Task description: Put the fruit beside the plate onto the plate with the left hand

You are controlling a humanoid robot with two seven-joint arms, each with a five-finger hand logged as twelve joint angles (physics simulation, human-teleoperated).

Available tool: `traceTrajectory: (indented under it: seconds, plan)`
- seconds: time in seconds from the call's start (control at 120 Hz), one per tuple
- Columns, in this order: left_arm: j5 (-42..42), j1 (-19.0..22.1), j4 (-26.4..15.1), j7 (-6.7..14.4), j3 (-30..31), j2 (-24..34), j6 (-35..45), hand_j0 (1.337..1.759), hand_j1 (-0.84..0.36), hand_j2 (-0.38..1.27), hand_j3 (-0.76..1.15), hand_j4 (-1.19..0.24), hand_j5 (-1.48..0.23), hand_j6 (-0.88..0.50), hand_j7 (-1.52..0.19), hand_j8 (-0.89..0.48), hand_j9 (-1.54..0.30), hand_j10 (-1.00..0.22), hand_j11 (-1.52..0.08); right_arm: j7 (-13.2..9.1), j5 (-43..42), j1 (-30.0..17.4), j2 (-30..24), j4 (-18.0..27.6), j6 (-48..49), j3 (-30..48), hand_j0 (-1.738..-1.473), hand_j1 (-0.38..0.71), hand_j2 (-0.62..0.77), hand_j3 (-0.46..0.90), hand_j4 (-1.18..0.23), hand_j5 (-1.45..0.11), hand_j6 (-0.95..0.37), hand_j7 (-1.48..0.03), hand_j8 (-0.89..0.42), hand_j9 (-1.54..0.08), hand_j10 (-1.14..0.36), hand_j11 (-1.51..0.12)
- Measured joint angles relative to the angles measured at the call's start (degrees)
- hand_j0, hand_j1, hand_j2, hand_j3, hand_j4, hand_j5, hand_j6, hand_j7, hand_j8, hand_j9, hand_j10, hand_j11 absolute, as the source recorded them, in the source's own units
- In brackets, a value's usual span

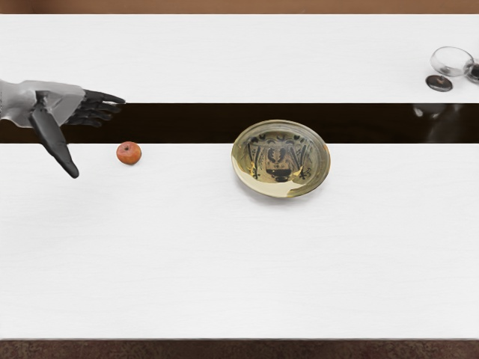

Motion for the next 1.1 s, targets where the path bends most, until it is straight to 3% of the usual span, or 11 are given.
traceTrajectory:
  seconds: [0.1,0.225,0.35,0.483,0.575,0.808,1.1]
  plan:
    - [0.09,-0.34,-0.63,2.07,-0.27,0.11,-0.02,1.658,0.33,0.01,-0.01,-0.02,-0.03,-0.02,-0.03,-0.02,-0.03,-0.02,-0.03,0.0,0.03,-0.01,0.0,-0.04,-0.01,0.01,-1.658,-0.35,0.0,0.0,0.0,0.0,0.0,0.0,0.0,0.0,0.0,0.0]
    - [2.27,-3.21,-2.75,10.96,-2.21,-4.13,-0.03,1.658,0.33,0.01,-0.01,-0.02,-0.03,-0.02,-0.03,-0.02,-0.03,-0.02,-0.03,0.0,-0.02,0.0,0.0,-0.04,-0.01,-0.02,-1.658,-0.35,0.0,0.0,0.0,0.0,0.0,0.0,0.0,0.0,0.0,0.0]
    - [15.02,-3.34,-4.51,14.69,-3.02,-10.77,1.65,1.658,0.32,0.01,0.0,-0.02,-0.03,-0.03,-0.03,-0.03,-0.03,-0.02,-0.03,0.0,-0.04,0.01,0.0,-0.05,-0.01,-0.06,-1.658,-0.35,0.0,0.0,0.0,0.0,0.0,0.0,0.0,0.0,0.0,0.0]
    - [31.45,0.07,-6.17,15.85,-2.69,-16.29,11.71,1.658,0.32,0.01,0.0,-0.03,-0.03,-0.03,-0.03,-0.03,-0.03,-0.02,-0.03,0.0,-0.04,0.01,0.0,-0.06,-0.01,-0.07,-1.658,-0.35,0.0,0.0,0.0,0.0,0.0,0.0,0.0,0.0,0.0,0.0]
    - [37.97,0.87,-6.29,16.11,-0.39,-18.04,18.09,1.658,0.32,0.01,0.0,-0.03,-0.04,-0.03,-0.04,-0.03,-0.04,-0.03,-0.04,0.0,-0.04,0.01,0.0,-0.06,-0.01,-0.07,-1.658,-0.35,0.0,0.0,0.0,0.0,0.0,0.0,0.0,0.0,0.0,0.0]
    - [45.26,1.02,-2.74,16.28,9.49,-21.5,27.56,1.658,0.21,0.03,0.0,-0.12,-0.16,-0.13,-0.16,-0.12,-0.16,-0.12,-0.16,0.0,-0.04,0.01,0.0,-0.06,-0.01,-0.07,-1.658,-0.35,0.0,0.0,0.0,0.0,0.0,0.0,0.0,0.0,0.0,0.0]
    - [47.3,1.11,2.15,16.3,15.26,-25.51,33.47,1.658,0.06,0.05,0.0,-0.25,-0.32,-0.25,-0.32,-0.25,-0.32,-0.25,-0.32,0.0,-0.04,-0.03,0.0,-0.06,-0.01,-0.07,-1.658,-0.35,0.0,0.0,0.0,0.0,0.0,0.0,0.0,0.0,0.0,0.0]
